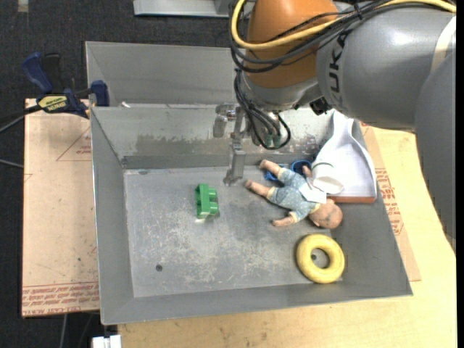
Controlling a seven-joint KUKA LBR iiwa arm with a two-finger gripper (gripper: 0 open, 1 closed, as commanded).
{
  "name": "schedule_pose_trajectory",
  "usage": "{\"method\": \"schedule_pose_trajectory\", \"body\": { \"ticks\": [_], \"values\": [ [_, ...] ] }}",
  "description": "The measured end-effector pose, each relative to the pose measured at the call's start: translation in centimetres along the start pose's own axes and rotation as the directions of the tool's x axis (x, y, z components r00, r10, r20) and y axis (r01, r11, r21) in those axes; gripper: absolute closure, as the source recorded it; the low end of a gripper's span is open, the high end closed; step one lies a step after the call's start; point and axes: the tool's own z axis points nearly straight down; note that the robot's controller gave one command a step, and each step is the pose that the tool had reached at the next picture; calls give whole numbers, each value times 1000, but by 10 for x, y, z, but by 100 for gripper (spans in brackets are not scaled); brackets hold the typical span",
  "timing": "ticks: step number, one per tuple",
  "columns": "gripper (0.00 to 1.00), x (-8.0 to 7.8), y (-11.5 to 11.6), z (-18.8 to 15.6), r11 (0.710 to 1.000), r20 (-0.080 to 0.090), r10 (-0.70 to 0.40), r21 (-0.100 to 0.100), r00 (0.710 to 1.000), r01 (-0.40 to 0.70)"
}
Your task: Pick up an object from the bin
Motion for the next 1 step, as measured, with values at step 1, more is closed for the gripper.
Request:
{"method": "schedule_pose_trajectory", "body": {
  "ticks": [1],
  "values": [
    [0,-1,0,-6,1000,8,2,-1,1000,-2]
  ]
}}
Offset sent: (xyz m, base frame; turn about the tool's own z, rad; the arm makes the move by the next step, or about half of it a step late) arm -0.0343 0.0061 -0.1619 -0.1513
